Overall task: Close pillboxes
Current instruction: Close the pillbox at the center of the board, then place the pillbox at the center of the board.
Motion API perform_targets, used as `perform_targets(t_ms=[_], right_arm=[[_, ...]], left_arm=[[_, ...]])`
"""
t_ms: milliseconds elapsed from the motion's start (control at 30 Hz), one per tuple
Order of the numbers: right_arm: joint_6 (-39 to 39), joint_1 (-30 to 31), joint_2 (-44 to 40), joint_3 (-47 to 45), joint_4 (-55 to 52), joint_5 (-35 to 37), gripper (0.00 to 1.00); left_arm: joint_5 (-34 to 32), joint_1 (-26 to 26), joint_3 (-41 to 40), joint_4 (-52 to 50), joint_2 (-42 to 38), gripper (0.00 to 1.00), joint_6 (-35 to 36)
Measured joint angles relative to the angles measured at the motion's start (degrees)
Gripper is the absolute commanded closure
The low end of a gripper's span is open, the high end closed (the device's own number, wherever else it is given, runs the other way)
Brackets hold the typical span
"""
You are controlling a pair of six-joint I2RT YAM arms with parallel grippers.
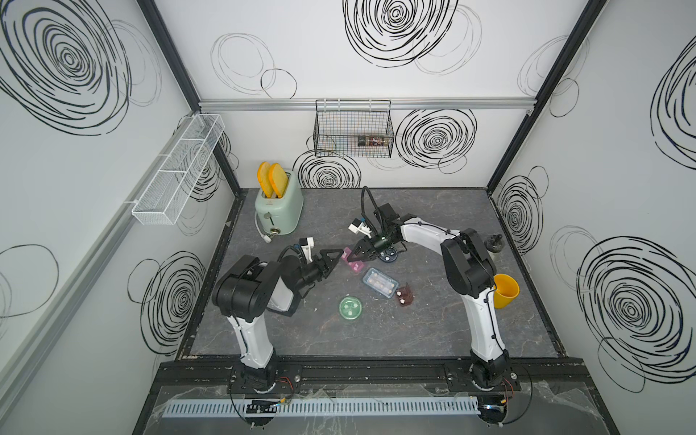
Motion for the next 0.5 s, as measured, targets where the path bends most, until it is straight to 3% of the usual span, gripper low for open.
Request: perform_targets(t_ms=[167,500], right_arm=[[-2.54,0.04,4.63,4.42,-3.54,1.14,0.85],[-3.52,0.63,9.4,4.79,-5.4,4.37,0.84]], left_arm=[[-0.63,0.44,-0.13,-5.88,-1.97,0.19,3.28],[-6.8,1.29,-0.13,-26.93,-15.3,0.23,16.35]])
